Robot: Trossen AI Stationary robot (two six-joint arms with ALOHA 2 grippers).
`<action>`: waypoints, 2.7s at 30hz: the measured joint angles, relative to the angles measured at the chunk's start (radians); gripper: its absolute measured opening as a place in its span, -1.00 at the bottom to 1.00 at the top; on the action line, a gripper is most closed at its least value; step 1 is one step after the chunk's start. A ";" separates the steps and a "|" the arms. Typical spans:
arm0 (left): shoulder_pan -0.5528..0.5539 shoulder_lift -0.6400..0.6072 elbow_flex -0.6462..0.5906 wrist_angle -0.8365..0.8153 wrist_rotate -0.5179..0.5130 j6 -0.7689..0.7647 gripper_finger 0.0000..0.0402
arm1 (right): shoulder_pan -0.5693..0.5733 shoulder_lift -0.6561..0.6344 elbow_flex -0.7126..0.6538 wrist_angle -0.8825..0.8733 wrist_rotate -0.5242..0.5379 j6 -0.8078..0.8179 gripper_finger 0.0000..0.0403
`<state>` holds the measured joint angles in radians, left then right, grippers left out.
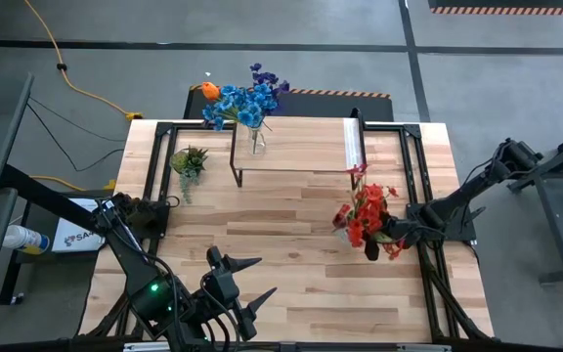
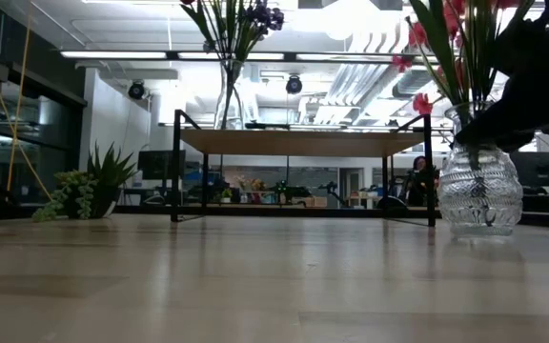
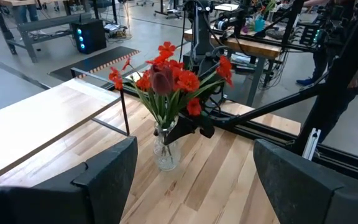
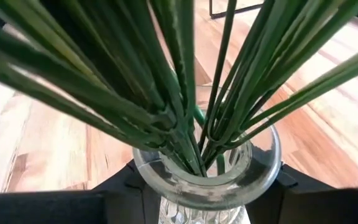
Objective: Pick and place flowers into a vace then onto a shelf
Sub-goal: Put the right flowers transparent vase on the shelf
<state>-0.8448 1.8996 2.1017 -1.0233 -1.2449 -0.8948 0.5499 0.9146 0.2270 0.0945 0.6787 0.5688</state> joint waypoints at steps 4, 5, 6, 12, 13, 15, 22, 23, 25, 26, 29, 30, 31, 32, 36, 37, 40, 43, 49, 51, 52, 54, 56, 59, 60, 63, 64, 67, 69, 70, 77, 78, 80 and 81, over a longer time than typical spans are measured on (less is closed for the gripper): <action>0.000 0.000 0.000 0.000 0.000 0.000 0.76 | 0.000 0.000 0.046 -0.001 0.000 -0.060 -0.23; 0.000 0.000 0.000 0.000 0.000 0.000 0.76 | 0.000 0.000 0.058 -0.007 -0.001 -0.078 -0.23; 0.000 0.000 0.000 0.000 0.000 0.000 0.76 | 0.000 0.000 0.071 -0.014 0.000 -0.095 -0.23; 0.000 0.000 0.000 0.000 0.016 0.000 0.76 | 0.000 0.000 0.187 -0.139 0.005 -0.148 -0.23; 0.000 0.000 0.000 0.000 0.027 0.000 0.76 | 0.000 0.000 0.214 -0.183 0.005 -0.156 -0.23; 0.000 0.000 0.000 0.000 0.036 0.000 0.76 | 0.000 0.000 0.272 -0.254 0.012 -0.182 -0.23; 0.000 0.000 0.000 0.000 0.061 0.000 0.76 | -0.001 0.000 0.476 -0.467 0.073 -0.292 -0.23; 0.000 0.000 0.000 0.000 0.065 0.000 0.76 | -0.001 -0.002 0.500 -0.488 0.084 -0.308 -0.23; 0.000 0.000 0.000 0.000 0.089 0.001 0.76 | -0.005 -0.002 0.549 -0.539 0.112 -0.341 -0.23; 0.000 0.000 0.000 -0.001 0.098 0.010 0.76 | -0.012 -0.002 0.572 -0.563 0.117 -0.354 -0.23; 0.000 0.000 0.000 0.000 0.133 0.058 0.76 | -0.045 -0.016 0.632 -0.623 0.129 -0.392 -0.23; 0.000 0.000 0.000 0.000 0.147 0.071 0.76 | -0.059 -0.025 0.650 -0.640 0.134 -0.408 -0.23; 0.000 0.000 0.000 0.000 0.163 0.081 0.76 | -0.074 -0.035 0.664 -0.654 0.139 -0.427 -0.23; 0.000 0.000 0.000 0.000 0.175 0.083 0.76 | -0.090 -0.048 0.678 -0.663 0.139 -0.446 -0.23; 0.000 0.000 0.000 0.000 0.188 0.080 0.76 | -0.159 -0.101 0.730 -0.689 0.129 -0.521 -0.23; 0.000 0.000 0.000 0.000 0.188 0.080 0.76 | -0.176 -0.113 0.743 -0.693 0.123 -0.536 -0.23; 0.000 0.000 0.000 0.000 0.188 0.079 0.76 | -0.227 -0.141 0.780 -0.704 0.104 -0.584 -0.23; 0.000 0.000 0.000 0.000 0.188 0.079 0.76 | -0.269 -0.152 0.816 -0.705 0.097 -0.638 -0.23; 0.000 0.000 0.000 0.000 0.188 0.079 0.76 | -0.331 -0.155 0.873 -0.703 0.077 -0.716 -0.23; 0.000 0.000 0.000 0.000 0.188 0.079 0.76 | -0.354 -0.155 0.877 -0.698 0.062 -0.727 -0.23; 0.000 0.000 0.000 0.000 0.188 0.079 0.76 | -0.366 -0.155 0.878 -0.695 0.045 -0.727 -0.23; 0.000 0.000 0.000 0.000 0.188 0.079 0.76 | -0.396 -0.153 0.878 -0.677 0.005 -0.728 -0.23; 0.000 0.000 0.000 0.000 0.188 0.079 0.76 | -0.430 -0.145 0.878 -0.652 -0.027 -0.728 -0.23; 0.000 0.000 0.000 0.001 0.188 0.079 0.76 | -0.489 -0.126 0.878 -0.601 -0.094 -0.736 -0.23; 0.000 0.000 0.000 0.003 0.189 0.079 0.76 | -0.514 -0.118 0.878 -0.578 -0.121 -0.743 -0.23; 0.000 0.000 0.000 0.003 0.213 0.079 0.76 | -0.590 -0.085 0.878 -0.518 -0.208 -0.763 -0.23; 0.000 0.000 0.000 0.003 0.223 0.078 0.76 | -0.616 -0.071 0.878 -0.504 -0.238 -0.765 -0.23; 0.000 0.000 0.000 0.004 0.256 0.078 0.76 | -0.704 -0.026 0.878 -0.465 -0.338 -0.765 -0.23; 0.000 0.000 0.000 0.004 0.275 0.078 0.76 | -0.761 0.004 0.878 -0.443 -0.402 -0.761 -0.23; 0.000 0.000 0.000 0.004 0.283 0.078 0.76 | -0.790 0.018 0.878 -0.434 -0.426 -0.760 -0.23; 0.000 0.000 0.000 0.004 0.293 0.078 0.76 | -0.964 0.100 0.878 -0.378 -0.593 -0.740 -0.23; 0.000 0.000 0.000 0.003 0.293 0.078 0.76 | -0.984 0.109 0.878 -0.372 -0.615 -0.731 -0.23; 0.000 0.000 0.000 0.003 0.293 0.078 0.76 | -1.019 0.128 0.878 -0.363 -0.658 -0.718 -0.23; 0.000 0.000 0.000 0.003 0.293 0.078 0.76 | -1.033 0.135 0.878 -0.362 -0.673 -0.713 -0.23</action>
<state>-0.8444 1.8996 2.1017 -1.0203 -0.9524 -0.8169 -0.4830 1.0497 1.1049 -0.2672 0.0053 -0.1439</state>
